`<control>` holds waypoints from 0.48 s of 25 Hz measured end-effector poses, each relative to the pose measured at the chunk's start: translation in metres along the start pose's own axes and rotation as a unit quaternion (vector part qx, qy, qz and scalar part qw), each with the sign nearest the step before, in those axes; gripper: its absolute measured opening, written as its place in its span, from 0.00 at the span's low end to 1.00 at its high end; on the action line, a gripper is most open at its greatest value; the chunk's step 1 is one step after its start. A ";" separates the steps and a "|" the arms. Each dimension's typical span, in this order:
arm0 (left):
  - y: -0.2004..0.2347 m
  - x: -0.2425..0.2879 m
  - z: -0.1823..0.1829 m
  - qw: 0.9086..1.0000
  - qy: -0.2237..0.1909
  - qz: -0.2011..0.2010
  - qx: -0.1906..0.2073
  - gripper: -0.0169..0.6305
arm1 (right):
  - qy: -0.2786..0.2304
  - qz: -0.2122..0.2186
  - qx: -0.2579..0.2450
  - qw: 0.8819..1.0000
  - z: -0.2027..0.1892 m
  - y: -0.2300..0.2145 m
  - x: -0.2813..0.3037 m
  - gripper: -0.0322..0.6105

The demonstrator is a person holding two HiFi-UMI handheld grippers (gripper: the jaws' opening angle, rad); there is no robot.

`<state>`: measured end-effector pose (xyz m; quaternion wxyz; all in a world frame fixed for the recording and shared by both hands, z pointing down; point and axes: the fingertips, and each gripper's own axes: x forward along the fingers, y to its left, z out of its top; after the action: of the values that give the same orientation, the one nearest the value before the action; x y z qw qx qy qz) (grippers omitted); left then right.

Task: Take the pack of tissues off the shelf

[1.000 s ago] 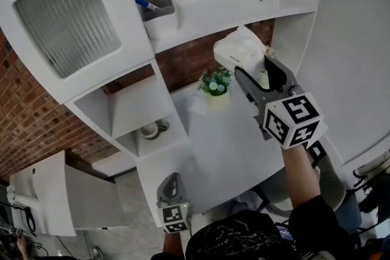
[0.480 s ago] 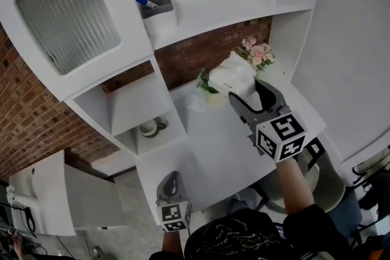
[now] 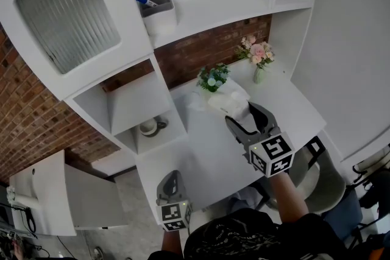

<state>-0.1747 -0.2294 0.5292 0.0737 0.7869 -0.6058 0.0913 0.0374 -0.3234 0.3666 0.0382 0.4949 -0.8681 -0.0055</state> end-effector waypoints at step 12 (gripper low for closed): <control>-0.013 0.002 -0.009 1.000 0.013 -0.018 -0.005 0.05 | 0.027 0.024 0.018 0.999 -0.057 0.017 -0.005 0.49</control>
<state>-0.1622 -0.2260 0.5382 0.0875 0.7963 -0.5906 0.0971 0.0295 -0.3090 0.4239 0.0528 0.4748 -0.8782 0.0241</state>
